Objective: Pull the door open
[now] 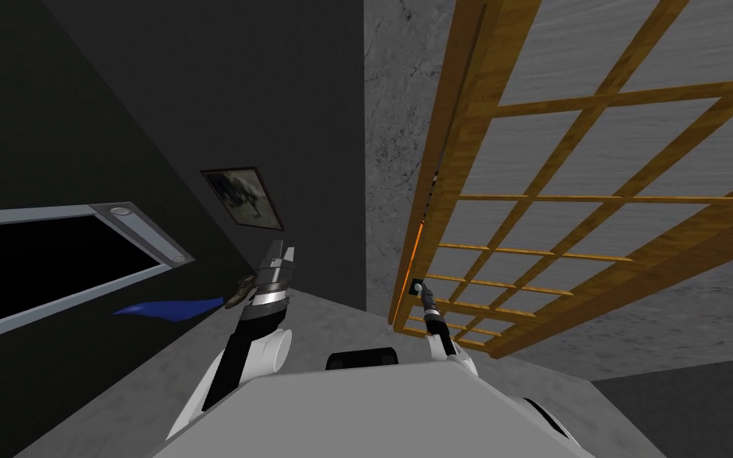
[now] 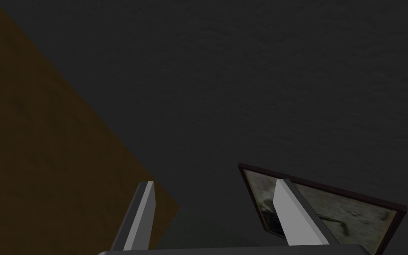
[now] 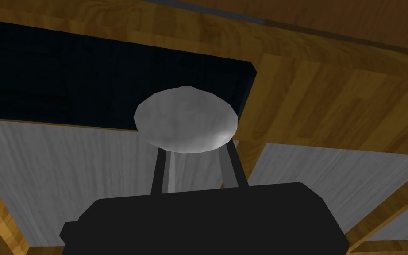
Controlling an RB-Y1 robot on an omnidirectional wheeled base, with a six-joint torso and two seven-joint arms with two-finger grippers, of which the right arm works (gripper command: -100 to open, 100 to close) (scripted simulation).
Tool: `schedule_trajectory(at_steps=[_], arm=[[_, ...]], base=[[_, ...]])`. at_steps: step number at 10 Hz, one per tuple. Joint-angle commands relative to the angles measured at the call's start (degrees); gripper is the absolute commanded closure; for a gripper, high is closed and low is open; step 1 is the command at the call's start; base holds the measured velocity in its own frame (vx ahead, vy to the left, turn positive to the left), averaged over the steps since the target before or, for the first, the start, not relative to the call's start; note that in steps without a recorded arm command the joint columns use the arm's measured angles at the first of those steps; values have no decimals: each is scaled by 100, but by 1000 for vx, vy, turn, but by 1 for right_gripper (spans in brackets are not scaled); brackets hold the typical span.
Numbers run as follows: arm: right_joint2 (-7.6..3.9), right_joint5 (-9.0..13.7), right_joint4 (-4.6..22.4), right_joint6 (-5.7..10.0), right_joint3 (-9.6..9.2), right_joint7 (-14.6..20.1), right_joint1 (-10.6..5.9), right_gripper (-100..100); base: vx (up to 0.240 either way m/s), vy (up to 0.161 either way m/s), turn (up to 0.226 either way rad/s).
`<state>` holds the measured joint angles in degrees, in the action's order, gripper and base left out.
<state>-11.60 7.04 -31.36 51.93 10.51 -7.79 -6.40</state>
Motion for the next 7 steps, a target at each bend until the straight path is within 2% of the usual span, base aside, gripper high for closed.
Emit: schedule_trajectory(at_steps=[1,5,7], arm=[[95,-7,-166,-74,-109,207,51,100],[49,187,-163,-68,-213,854,66,100],[49,187,-163,-68,-213,881,66,100]], base=[[-37,-2,72],[-36,-9,48],[-25,-8,14]])
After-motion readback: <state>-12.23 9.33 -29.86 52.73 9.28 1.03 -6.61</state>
